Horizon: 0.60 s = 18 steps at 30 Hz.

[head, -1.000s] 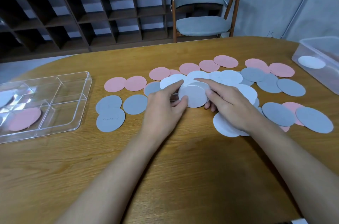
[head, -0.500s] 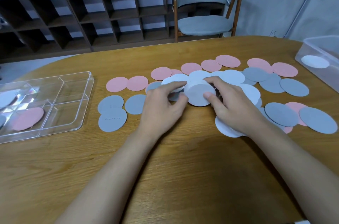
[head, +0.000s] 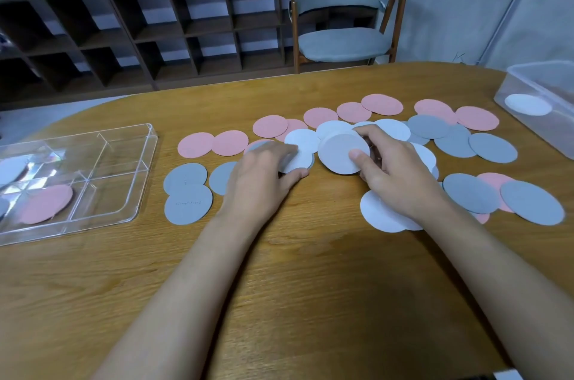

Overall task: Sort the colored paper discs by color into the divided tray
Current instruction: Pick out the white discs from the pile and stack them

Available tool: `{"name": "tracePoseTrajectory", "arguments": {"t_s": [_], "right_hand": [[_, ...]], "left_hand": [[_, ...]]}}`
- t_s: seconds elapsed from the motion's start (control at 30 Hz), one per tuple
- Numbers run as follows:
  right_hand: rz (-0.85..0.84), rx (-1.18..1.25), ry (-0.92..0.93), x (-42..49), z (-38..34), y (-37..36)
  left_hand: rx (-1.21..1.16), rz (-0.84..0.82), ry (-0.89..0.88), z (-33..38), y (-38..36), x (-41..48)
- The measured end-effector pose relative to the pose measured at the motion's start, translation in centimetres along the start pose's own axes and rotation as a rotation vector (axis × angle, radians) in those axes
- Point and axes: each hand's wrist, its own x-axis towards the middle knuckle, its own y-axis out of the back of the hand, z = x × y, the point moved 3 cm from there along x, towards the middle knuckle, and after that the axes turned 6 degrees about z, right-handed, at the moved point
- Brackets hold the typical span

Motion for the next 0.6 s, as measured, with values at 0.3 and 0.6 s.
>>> {"name": "tracePoseTrajectory", "arguments": {"t_s": [0.3, 0.6], "right_hand": [[0.038, 0.010, -0.032, 0.1, 0.3, 0.2], [-0.001, 0.232, -0.073, -0.1, -0.3, -0.2]], "left_hand": [[0.088, 0.080, -0.215, 2.2, 2.6, -0.9], [-0.370, 0.143, 0.078, 2.4, 2.0, -1.1]]}}
